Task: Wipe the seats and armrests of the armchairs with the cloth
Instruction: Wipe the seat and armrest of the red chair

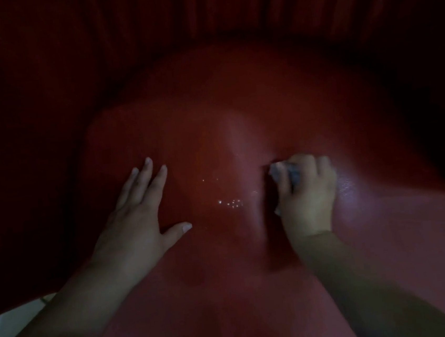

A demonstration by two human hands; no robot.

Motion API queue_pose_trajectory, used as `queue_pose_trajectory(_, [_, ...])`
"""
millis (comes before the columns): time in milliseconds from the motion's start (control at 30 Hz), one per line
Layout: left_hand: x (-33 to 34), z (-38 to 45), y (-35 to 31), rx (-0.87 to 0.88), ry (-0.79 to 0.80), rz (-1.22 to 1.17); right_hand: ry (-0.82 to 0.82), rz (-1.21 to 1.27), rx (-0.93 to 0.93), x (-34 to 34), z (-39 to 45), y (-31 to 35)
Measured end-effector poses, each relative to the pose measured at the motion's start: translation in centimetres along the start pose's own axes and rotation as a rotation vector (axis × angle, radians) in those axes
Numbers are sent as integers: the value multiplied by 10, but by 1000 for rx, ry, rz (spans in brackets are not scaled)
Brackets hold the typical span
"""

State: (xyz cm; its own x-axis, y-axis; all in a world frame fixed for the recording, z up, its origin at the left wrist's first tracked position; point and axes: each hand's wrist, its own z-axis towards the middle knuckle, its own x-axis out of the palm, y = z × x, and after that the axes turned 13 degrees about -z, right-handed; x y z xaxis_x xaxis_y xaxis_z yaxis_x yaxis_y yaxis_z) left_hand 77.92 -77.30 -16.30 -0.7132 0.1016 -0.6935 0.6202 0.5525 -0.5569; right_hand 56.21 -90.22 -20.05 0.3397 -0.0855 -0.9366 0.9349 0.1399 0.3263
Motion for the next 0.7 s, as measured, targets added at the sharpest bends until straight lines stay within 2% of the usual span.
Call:
queue_pose_trajectory(133, [2, 1, -1, 15, -16, 19, 137, 146, -180, 15, -34, 65])
queue_pose_trajectory(233, [2, 2, 0, 30, -21, 25, 159, 166, -351, 22, -9, 76])
queue_pose_trajectory(367, [0, 0, 4, 36, -2, -17, 69, 44, -154, 16, 15, 22])
queue_pose_trajectory(400, [1, -1, 4, 41, -7, -18, 65, 32, -176, 12, 2, 15])
queue_pose_trajectory(500, [3, 0, 4, 54, -20, -14, 154, 98, -404, 9, -39, 31])
queue_pose_trajectory(600, [5, 1, 6, 58, -28, 6, 221, 169, -578, 21, -25, 65])
queue_pose_trajectory(667, [4, 1, 6, 69, -34, 7, 183, 119, -587, 30, 8, 76])
queue_pose_trajectory(700, [4, 1, 7, 72, -35, 0, 152, 76, -515, 32, 27, 75])
